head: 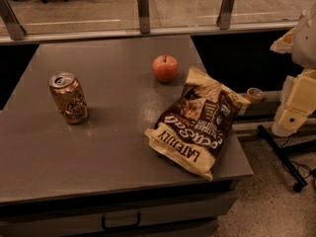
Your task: Pick orange can
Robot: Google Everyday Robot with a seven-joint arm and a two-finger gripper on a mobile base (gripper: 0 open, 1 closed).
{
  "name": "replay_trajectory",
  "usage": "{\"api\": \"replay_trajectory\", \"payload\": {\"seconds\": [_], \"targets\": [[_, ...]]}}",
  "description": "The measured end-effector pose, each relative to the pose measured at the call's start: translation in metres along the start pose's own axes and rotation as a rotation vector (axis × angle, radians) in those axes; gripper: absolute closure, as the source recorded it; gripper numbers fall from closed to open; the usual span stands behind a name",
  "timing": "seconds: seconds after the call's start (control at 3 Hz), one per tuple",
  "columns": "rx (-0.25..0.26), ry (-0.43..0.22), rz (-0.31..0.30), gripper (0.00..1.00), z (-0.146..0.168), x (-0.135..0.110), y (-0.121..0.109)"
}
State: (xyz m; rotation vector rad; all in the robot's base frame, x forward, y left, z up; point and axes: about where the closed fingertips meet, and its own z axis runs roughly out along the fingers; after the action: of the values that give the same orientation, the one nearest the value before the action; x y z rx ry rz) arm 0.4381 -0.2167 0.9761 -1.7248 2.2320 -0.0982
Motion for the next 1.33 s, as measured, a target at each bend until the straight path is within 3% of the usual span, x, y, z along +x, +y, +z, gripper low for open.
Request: {"api": "replay_trajectory", "payload": {"seconds": [0.33, 0.67, 1.0, 1.33], "targets": [[0.000, 0.000, 0.000, 0.00, 0.000, 0.000, 0.000], [-0.013, -0.061, 0.002, 0.00, -0.002, -0.016, 0.002], [-0.061, -0.232, -0.015, 0.00, 0.005, -0.065, 0.015], [-0.112, -0.441, -0.034, 0.00, 0.009, -0.130, 0.035]]}}
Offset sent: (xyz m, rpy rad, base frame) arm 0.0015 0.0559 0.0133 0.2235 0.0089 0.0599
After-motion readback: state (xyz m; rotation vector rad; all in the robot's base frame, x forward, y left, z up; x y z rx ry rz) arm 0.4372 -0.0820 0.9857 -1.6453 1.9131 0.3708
